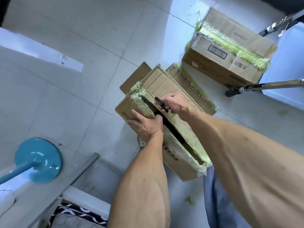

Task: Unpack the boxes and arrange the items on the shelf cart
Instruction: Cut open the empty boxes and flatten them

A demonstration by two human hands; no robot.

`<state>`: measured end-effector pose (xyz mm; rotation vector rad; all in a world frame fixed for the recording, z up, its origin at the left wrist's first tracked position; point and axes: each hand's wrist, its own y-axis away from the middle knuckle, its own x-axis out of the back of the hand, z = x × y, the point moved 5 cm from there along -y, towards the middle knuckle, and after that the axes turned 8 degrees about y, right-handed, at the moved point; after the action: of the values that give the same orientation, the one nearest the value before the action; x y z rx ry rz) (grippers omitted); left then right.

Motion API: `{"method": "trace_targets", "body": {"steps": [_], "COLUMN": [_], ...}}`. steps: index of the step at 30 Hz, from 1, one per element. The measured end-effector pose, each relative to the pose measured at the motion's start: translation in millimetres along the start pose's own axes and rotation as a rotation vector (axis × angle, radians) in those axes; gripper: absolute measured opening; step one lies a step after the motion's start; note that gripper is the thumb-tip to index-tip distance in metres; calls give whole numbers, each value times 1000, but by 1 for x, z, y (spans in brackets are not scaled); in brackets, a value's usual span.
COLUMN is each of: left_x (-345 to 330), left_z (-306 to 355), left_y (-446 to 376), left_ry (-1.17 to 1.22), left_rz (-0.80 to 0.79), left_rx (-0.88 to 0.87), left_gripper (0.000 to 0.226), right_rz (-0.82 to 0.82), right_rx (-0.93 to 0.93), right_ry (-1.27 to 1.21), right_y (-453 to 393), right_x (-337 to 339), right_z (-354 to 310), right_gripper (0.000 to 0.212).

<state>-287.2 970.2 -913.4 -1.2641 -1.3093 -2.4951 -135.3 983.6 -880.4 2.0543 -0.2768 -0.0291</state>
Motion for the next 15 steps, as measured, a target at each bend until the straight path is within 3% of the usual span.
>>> {"method": "trace_targets", "body": {"steps": [5,15], "left_x": [-6,-2], "left_z": [3,-5], "left_y": [5,7], "left_ry": [42,86], "left_rz": [52,53], "left_rx": [-52,-62], "left_gripper": [108,112], "right_rz": [-135,-89], "right_rx": [-47,-121], "right_ry": [241,145], "right_y": [-3,6], "right_x": [-3,-6], "right_z": [-18,-5], "right_gripper": [19,16]}}
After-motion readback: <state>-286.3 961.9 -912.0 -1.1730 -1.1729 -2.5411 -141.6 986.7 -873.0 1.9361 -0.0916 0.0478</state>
